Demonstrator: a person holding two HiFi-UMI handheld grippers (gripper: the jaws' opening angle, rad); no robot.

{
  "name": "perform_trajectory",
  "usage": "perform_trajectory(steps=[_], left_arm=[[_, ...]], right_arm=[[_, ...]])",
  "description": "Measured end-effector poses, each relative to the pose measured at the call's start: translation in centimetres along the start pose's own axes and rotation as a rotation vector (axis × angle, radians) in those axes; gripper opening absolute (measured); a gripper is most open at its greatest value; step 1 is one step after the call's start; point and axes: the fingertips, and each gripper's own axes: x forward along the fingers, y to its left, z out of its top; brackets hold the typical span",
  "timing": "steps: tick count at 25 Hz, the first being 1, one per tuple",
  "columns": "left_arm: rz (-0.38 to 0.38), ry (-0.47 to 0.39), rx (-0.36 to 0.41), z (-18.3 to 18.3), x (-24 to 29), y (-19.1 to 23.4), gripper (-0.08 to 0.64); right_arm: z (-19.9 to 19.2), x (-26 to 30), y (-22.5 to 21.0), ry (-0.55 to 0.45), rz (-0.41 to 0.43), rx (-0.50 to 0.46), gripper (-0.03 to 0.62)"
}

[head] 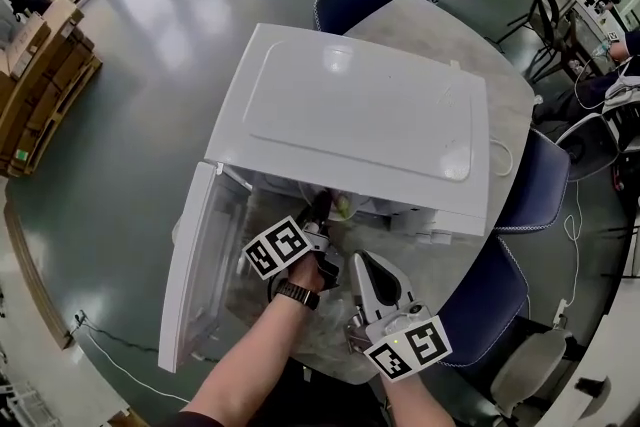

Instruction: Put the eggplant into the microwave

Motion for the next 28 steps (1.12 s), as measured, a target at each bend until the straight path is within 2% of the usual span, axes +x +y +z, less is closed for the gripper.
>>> perform_trajectory(steps=[3, 8, 15, 20, 22, 28], left_arm=[[0.06, 0.006, 0.102, 0.2, -0.5, 0.4, 0.041], [0.137, 0.058, 0.325, -0.1, -0.4, 0.2, 0.12], [0.128, 0.07, 0.539, -0.2, -0.3, -0.5, 0.12], [0.176, 0.165, 0.595, 0.0, 0.3, -0.9, 0.121], [0.178, 0.147, 0.646, 0.6, 0.2, -1.2, 0.121], [0.185, 0.053, 0.867, 2.0, 0.2, -1.6, 0.121]], right_arm=[[-0.2, 0.1, 0.4, 0.012, 0.012, 0.004, 0.002], [-0.6, 1.0, 0.0, 0.018, 0.006, -0.019, 0.002], [-1.1, 3.7, -1.2, 0.021, -0.015, -0.059, 0.002], [-1.1, 4.4, -1.6, 0.018, -0.017, -0.052, 0.002], [-1.3, 4.3, -1.5, 0.021, -0.015, -0.045, 0.002], [-2.0, 3.9, -1.7, 0.035, -0.015, -0.03, 0.002]])
